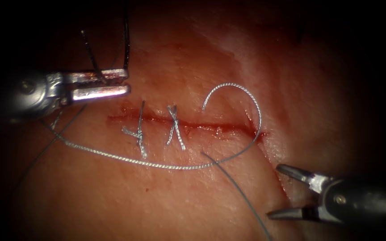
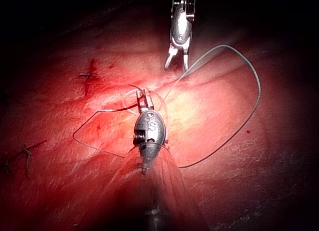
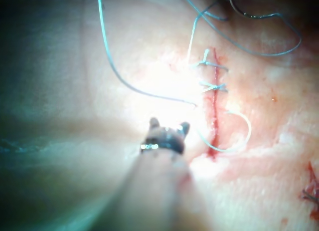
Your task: Wound Closure
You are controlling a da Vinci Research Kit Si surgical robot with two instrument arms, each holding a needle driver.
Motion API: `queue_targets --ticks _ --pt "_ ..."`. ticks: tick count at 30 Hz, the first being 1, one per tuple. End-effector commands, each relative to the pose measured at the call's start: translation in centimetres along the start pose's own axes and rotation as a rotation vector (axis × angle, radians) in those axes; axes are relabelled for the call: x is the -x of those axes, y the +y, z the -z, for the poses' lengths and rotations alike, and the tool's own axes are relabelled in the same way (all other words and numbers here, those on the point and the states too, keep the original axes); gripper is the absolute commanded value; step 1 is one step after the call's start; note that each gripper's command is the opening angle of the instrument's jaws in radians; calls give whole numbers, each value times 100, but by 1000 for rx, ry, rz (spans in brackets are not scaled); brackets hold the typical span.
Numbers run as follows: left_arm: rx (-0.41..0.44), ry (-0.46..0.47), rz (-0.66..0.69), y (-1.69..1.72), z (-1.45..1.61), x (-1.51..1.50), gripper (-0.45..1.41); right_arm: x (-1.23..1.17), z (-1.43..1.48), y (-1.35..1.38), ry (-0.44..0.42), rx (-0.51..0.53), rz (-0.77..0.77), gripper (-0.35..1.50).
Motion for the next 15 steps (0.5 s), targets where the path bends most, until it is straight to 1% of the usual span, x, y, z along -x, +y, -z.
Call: queue_targets --ticks 1,8,9,11,12,15 --pt "0 1 -1 1 -6 5 -45 0 -23 0 9 11 5 125" --pt "1 1 -1 1 -6 6 -45 14 -77 -7 8 32 24 123" --pt "1 1 -1 1 -6 6 -45 15 -85 -7 9 39 24 120" --pt "1 1 -1 1 -6 6 -45 13 -91 -6 19 47 19 116" --pt "0 1 -1 1 -6 6 -45 7 -93 -4 38 51 11 113" --pt "0 1 -1 1 -6 6 -45 -2 -97 0 58 56 -2 108"
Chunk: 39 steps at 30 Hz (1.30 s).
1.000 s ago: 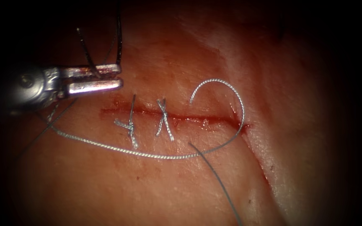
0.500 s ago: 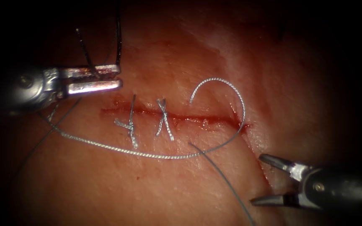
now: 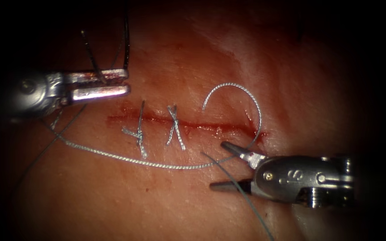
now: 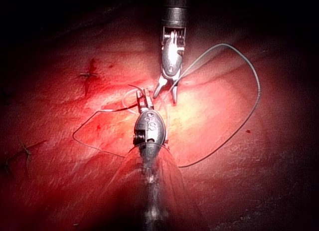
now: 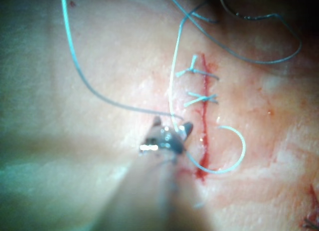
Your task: Wound Closure
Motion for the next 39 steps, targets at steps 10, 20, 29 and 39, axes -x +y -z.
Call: queue_targets --ticks 10,20,29,39 --pt "1 2 -2 1 -6 7 -45 -12 -13 0 42 -25 -15 12" --pt "2 2 -3 1 -5 7 -45 -6 25 -12 39 -123 -34 -35" --pt "1 2 -2 1 -6 7 -45 -30 122 -92 37 -253 -27 -35" --pt "1 2 -3 2 -5 7 -45 -69 142 -87 26 -242 -30 123"
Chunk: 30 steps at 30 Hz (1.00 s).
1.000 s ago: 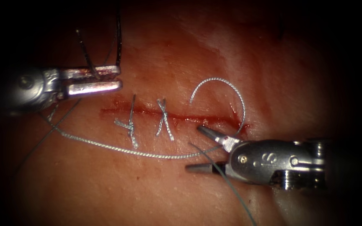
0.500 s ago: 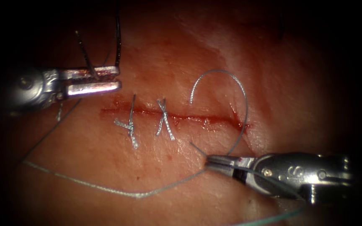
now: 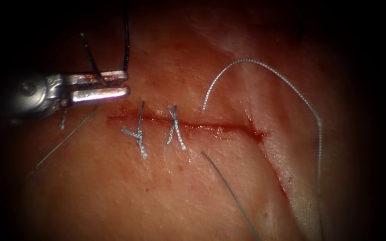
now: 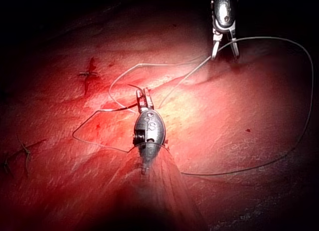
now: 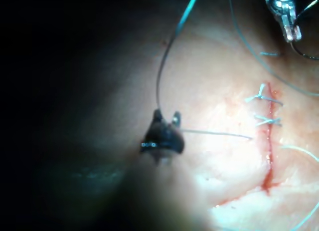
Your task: Wound Closure
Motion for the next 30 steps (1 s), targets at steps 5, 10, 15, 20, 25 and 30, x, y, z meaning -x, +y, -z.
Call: queue_targets --ticks 5,10,15,20,25,30 --pt "1 2 0 1 -6 5 -45 27 0 47 -16 98 23 128" --pt "1 2 0 1 -6 5 -45 56 -8 90 -39 162 10 132" --pt "1 2 0 1 -6 5 -45 79 -47 115 -50 212 14 133" --pt "1 2 0 1 -6 5 -45 92 -92 120 -49 219 23 132" --pt "1 2 -1 1 -6 5 -45 90 -120 123 -45 226 23 121" --pt "0 2 -1 1 -6 5 -45 79 -136 130 -12 235 11 116"
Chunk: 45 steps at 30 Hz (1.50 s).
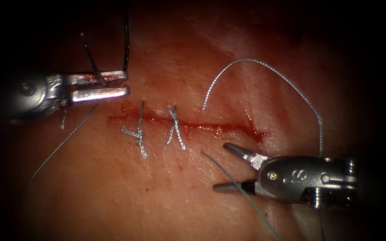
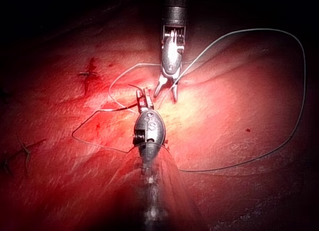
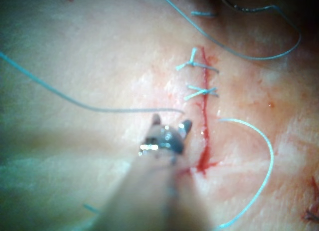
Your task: Wound Closure
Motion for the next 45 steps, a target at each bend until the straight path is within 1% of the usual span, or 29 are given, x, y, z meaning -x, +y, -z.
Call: queue_targets --ticks 1,7,8,9,10,11,13,16,19,20,24,28,34,38,45 --pt "1 2 -1 1 -6 5 -45 -3 -15 -4 11 -6 -1 116" --pt "1 2 -1 2 -6 6 -45 -13 -34 -6 27 -15 -8 111" --pt "1 2 -1 2 -6 6 -45 -15 -36 -6 30 -19 -9 103" --pt "1 2 -1 2 -5 6 -45 -15 -38 -6 36 -30 -8 83" --pt "1 2 -1 2 -5 6 -45 -14 -37 -7 48 -82 -3 -13" --pt "1 2 -1 2 -5 6 -45 -12 -35 -7 54 -94 1 -35" --pt "2 2 -1 2 -5 6 -45 -8 -27 -5 43 -110 7 -35" --pt "2 2 -1 2 -4 6 -45 1 -5 -5 37 -134 10 -35" --pt "2 2 -1 2 -4 6 -45 6 18 -9 33 -116 -7 -35" --pt "2 2 -1 2 -4 6 -45 6 35 -17 30 -101 -10 -35" --pt "1 2 -1 2 -6 6 -45 -1 62 -36 34 -117 -13 -35" --pt "1 2 -1 2 -6 6 -45 -15 85 -65 39 -139 -2 -35" --pt "0 2 -1 2 -6 6 -45 -39 104 -101 44 -158 9 -35" --pt "0 1 -1 2 -6 6 -45 -44 107 -104 44 -157 7 -35" --pt "1 2 -1 2 -6 6 -45 -47 124 -106 48 -195 10 -35"
